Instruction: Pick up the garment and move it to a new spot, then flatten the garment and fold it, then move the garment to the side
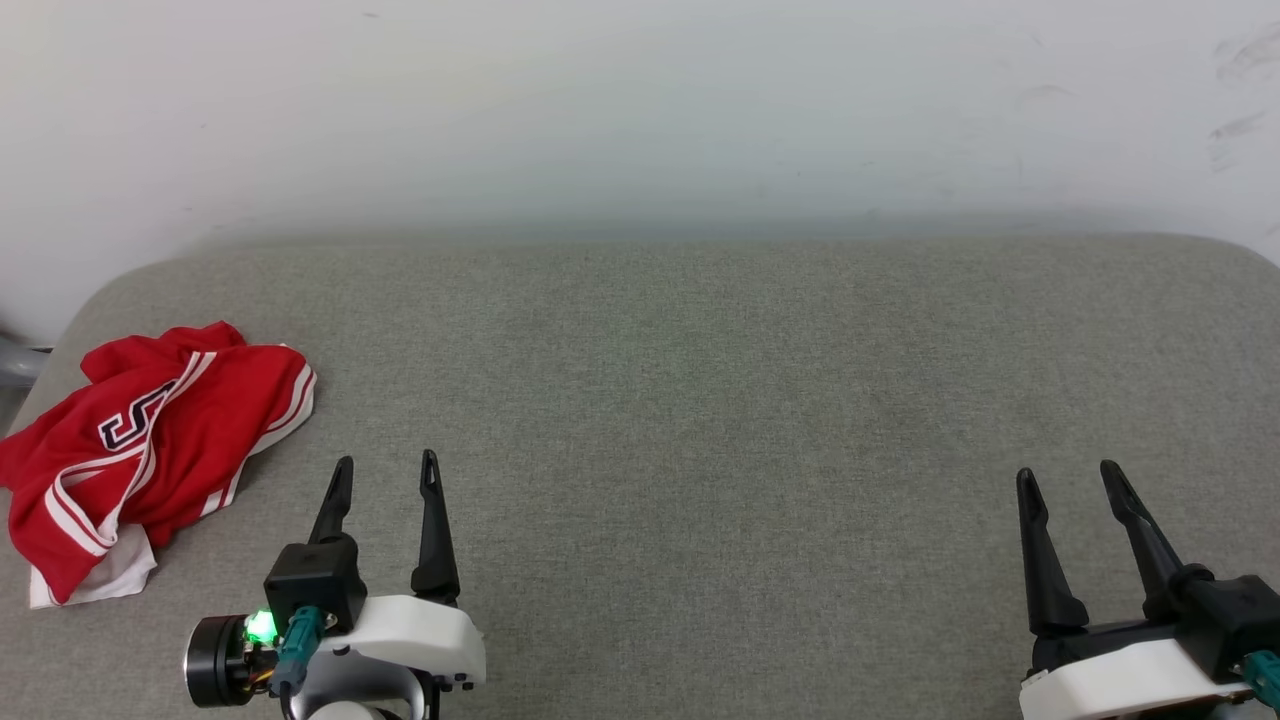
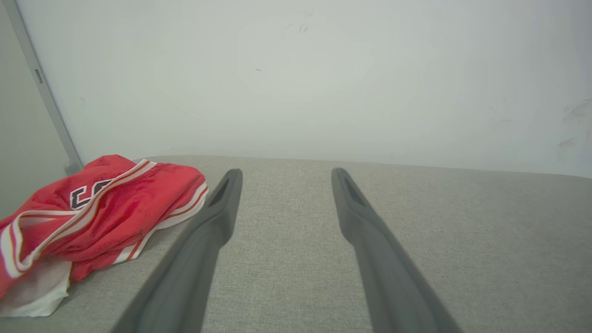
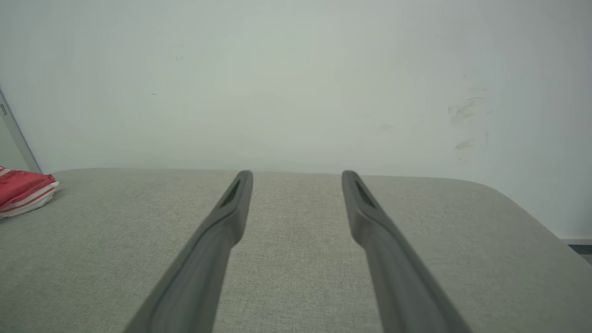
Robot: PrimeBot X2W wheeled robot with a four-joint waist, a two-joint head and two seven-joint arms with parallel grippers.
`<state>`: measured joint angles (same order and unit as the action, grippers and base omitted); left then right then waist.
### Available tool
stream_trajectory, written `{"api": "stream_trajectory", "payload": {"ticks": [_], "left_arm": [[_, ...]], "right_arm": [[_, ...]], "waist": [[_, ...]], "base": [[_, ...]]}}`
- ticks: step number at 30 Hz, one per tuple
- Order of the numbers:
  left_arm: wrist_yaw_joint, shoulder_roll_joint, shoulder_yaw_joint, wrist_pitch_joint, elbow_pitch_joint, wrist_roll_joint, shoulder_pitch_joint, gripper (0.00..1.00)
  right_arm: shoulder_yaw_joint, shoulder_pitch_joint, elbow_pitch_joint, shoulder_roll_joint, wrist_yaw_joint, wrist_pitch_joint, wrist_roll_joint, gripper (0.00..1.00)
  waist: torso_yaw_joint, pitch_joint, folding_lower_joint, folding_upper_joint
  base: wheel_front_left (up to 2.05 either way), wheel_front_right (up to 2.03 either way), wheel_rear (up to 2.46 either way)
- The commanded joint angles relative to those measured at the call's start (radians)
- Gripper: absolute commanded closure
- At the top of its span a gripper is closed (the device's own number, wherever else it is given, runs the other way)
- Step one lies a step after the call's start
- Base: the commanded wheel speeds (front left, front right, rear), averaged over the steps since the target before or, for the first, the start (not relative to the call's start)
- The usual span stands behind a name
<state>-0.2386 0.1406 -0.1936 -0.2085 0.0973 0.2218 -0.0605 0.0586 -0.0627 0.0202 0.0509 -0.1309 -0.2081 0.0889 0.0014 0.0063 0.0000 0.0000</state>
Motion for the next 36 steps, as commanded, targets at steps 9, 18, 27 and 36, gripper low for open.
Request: {"api": "stream_trajectory", "payload": {"ticks": [9,18,27,36], "left_arm": [[-0.022,0.009,-0.021,-0.026,-0.011,-0.076,0.001,0.0],[0.007,-0.013,-0.003,-0.043,-0.021,-0.099,0.015,0.0],[0.045,-0.041,0.03,-0.058,-0.015,-0.138,0.034,0.0],[0.091,-0.067,0.065,-0.057,0.011,-0.131,0.04,0.0]], "right_arm": [[0.017,-0.015,0.014,-0.001,0.0,-0.025,-0.056,0.0],[0.022,-0.023,0.007,-0.001,0.0,-0.041,-0.042,0.0],[0.028,-0.038,-0.01,-0.001,0.0,-0.058,-0.027,0.0],[0.034,-0.038,-0.032,-0.001,0.0,-0.058,0.025,0.0]], "waist": [[0.001,0.001,0.0,0.0],[0.001,-0.001,0.0,0.0],[0.0,-0.005,0.0,0.0],[0.0,-0.005,0.0,0.0]], "base": [[0.0,0.0,0.0],[0.0,0.0,0.0],[0.0,0.0,0.0],[0.0,0.0,0.0]]}}
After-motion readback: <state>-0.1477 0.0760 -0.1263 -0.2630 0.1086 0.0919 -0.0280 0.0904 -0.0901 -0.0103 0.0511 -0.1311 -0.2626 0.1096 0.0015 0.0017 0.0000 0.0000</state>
